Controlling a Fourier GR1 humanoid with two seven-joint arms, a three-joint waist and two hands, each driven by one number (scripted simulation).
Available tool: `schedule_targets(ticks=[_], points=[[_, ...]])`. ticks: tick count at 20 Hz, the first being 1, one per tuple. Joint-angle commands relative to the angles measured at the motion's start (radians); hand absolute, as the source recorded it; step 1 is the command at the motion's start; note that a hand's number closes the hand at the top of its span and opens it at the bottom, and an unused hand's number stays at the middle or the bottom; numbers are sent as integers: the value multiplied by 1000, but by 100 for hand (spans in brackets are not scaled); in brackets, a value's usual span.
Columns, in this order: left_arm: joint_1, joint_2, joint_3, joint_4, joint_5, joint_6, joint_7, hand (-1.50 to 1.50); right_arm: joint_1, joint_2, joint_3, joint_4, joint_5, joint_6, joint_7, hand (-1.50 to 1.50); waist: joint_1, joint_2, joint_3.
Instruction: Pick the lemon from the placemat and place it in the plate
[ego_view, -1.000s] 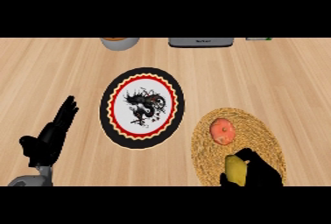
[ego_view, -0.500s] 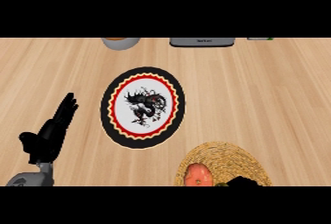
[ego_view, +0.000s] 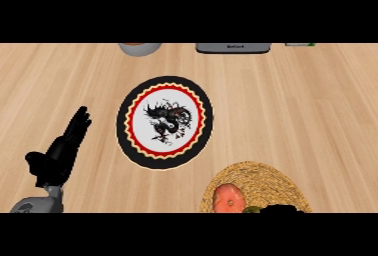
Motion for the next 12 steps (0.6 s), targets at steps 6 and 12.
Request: schedule_targets(ticks=[6, 12], points=[[-45, -12, -8, 28, -21, -5, 6, 0, -296, 121, -13, 102, -146, 85, 136, 150, 26, 11, -1], [-54, 21, 12, 20, 2, -50, 3, 0, -377, 119, -68, 193, -291, 43, 137, 150, 48, 18, -1]])
